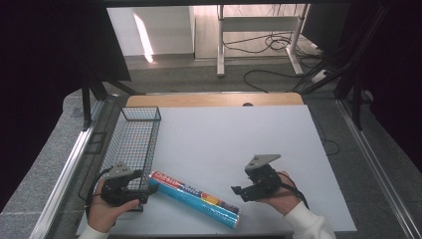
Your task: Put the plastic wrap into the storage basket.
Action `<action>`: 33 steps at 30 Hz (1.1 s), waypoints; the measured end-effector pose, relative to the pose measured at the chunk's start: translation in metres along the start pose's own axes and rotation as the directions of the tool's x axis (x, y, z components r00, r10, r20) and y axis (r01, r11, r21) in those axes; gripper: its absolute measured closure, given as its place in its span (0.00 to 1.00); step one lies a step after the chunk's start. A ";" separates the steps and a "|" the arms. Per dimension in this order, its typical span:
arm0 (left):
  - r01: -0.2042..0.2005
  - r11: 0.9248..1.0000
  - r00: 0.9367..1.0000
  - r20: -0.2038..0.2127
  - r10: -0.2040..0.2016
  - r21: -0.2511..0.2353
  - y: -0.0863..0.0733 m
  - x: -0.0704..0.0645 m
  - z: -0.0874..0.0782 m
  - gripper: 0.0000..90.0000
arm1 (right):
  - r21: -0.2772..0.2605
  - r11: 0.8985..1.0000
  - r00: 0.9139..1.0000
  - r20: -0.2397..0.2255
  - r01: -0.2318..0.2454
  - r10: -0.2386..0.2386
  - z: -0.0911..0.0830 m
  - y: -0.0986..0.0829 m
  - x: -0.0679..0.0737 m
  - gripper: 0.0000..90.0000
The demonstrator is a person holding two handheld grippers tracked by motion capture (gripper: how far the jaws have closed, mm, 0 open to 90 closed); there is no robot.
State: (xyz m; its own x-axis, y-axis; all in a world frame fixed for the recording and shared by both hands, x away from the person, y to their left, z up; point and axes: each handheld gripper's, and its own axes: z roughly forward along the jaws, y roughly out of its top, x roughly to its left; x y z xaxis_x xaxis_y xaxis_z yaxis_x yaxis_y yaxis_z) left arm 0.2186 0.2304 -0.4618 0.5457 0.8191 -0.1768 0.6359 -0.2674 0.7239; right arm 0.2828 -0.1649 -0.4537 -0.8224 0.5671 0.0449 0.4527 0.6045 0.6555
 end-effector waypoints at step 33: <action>-0.003 1.000 1.000 0.000 0.003 -0.006 -0.001 -0.001 -0.001 0.22 | 0.188 0.964 0.973 -0.174 0.187 -0.154 0.081 0.053 0.081 0.25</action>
State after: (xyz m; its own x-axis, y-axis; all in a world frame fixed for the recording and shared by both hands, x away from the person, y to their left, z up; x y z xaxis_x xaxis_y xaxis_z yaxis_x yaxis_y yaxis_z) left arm 0.2170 0.2303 -0.4617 0.5478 0.8182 -0.1748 0.6310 -0.2667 0.7285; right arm 0.2681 -0.0421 -0.4762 -0.9297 0.3610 0.0736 0.3478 0.7939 0.4987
